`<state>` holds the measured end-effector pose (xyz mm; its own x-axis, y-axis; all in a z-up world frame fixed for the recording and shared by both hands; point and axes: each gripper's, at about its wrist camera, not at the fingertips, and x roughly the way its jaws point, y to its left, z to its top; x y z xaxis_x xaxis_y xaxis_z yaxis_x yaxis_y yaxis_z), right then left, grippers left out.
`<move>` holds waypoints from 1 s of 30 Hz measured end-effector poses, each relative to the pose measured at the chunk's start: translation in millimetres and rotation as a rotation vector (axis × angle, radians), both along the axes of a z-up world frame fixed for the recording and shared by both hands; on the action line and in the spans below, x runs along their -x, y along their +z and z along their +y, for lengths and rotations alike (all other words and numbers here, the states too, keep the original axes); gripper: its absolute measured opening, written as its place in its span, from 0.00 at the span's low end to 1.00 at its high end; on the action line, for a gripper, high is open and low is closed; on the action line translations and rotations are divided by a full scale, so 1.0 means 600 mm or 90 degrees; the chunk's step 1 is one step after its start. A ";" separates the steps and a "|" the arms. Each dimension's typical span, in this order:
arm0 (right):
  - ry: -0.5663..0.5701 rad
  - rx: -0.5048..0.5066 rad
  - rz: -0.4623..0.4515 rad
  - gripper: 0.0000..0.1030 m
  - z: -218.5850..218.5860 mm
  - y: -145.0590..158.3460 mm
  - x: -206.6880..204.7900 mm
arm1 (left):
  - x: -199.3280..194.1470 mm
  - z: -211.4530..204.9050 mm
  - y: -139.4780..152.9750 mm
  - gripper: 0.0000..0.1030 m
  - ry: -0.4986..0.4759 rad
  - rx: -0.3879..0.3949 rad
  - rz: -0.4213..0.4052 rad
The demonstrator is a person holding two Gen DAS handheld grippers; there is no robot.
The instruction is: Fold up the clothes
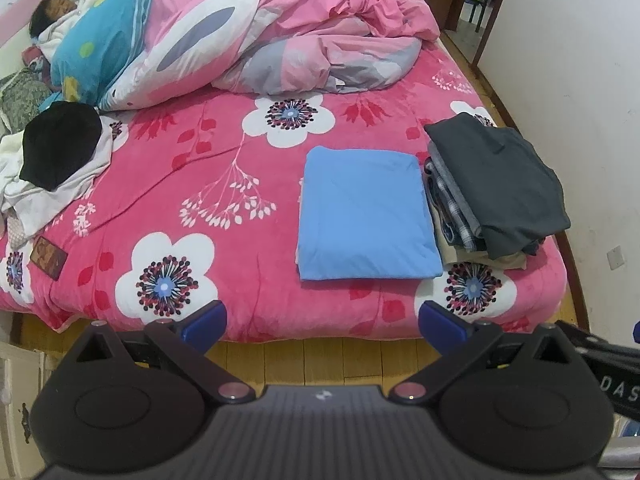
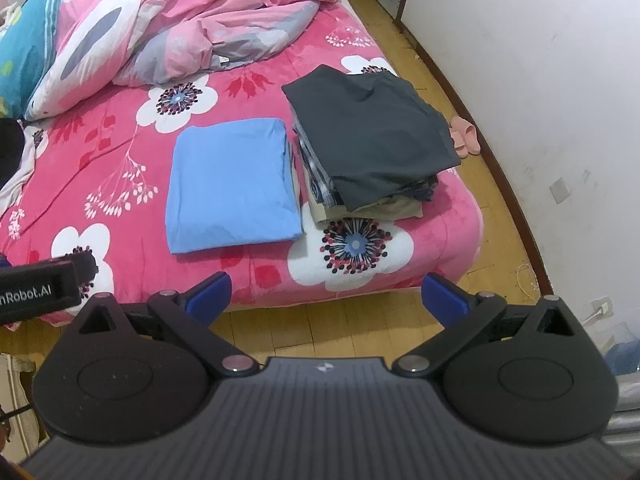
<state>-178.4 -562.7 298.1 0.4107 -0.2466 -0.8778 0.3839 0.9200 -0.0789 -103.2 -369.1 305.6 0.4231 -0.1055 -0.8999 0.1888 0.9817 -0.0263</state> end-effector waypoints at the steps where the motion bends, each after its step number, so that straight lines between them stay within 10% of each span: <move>1: 0.001 -0.001 0.000 0.99 0.001 0.000 0.001 | 0.000 0.000 0.001 0.99 -0.001 0.000 -0.001; 30: -0.004 -0.004 -0.015 0.99 0.008 0.012 0.003 | -0.010 0.007 0.009 0.99 -0.009 0.005 -0.014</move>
<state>-180.2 -558.1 305.3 0.4290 -0.2433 -0.8699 0.3916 0.9179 -0.0636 -96.9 -364.6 311.2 0.4416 -0.1190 -0.8893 0.2039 0.9785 -0.0297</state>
